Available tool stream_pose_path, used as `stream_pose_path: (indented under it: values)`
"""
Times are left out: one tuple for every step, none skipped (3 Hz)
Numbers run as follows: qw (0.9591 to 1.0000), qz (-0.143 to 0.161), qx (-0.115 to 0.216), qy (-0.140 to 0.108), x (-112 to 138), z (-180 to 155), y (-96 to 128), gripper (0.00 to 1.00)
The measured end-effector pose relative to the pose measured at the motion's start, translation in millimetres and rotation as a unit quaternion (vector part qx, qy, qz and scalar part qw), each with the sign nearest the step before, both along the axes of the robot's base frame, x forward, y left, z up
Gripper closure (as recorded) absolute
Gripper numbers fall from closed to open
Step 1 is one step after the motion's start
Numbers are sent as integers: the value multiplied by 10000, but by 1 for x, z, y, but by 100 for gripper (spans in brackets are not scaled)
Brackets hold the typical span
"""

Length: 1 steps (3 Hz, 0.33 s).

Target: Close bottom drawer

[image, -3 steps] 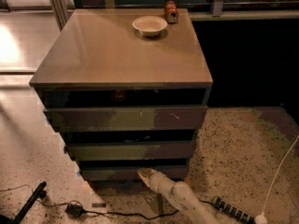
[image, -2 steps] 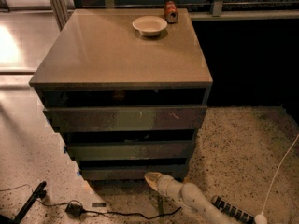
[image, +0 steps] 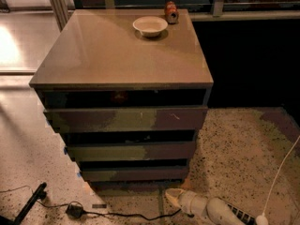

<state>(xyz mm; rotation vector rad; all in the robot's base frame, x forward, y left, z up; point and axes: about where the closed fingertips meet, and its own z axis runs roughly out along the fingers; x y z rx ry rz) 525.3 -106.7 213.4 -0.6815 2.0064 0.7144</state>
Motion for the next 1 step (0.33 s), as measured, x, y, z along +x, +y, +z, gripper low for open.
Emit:
stream_pose_path:
  values:
    - [10000,0,0,0,0,0,0,74]
